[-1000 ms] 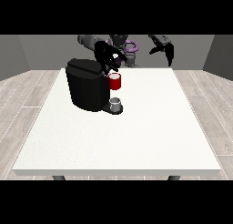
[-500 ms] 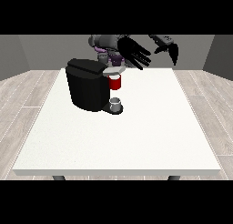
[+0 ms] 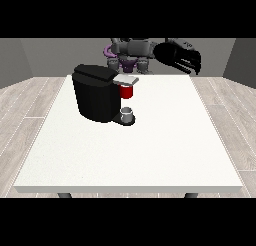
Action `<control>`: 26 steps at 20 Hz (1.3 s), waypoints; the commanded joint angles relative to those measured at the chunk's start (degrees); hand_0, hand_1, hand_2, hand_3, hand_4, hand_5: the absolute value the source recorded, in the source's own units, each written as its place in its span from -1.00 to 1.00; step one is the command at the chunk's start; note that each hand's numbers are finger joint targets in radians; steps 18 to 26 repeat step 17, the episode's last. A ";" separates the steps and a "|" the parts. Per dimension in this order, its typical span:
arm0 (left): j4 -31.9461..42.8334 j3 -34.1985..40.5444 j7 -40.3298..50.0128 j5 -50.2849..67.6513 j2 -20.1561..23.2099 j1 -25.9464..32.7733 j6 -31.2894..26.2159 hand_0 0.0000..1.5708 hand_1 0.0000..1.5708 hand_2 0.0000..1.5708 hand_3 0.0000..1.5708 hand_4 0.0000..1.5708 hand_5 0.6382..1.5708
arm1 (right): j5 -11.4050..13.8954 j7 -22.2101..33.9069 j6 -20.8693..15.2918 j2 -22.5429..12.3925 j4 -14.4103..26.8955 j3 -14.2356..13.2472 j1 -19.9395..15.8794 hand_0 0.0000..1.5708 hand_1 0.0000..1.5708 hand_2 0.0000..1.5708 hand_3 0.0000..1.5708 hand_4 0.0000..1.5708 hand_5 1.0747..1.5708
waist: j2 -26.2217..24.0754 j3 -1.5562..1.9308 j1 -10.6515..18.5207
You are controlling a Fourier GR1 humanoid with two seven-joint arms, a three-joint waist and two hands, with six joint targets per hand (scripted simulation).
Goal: Insert the coffee pod into the coffee machine and close the lid
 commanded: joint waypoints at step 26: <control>1.54 4.54 -0.37 2.90 2.19 10.54 0.11 -1.00 -1.00 -1.00 -1.00 -0.66 1.00 | -3.44 -16.90 1.56 15.34 1.98 8.34 11.47 -1.00 -1.00 -1.00 -1.00 -0.67 1.00 | -11.62 -0.08 -11.60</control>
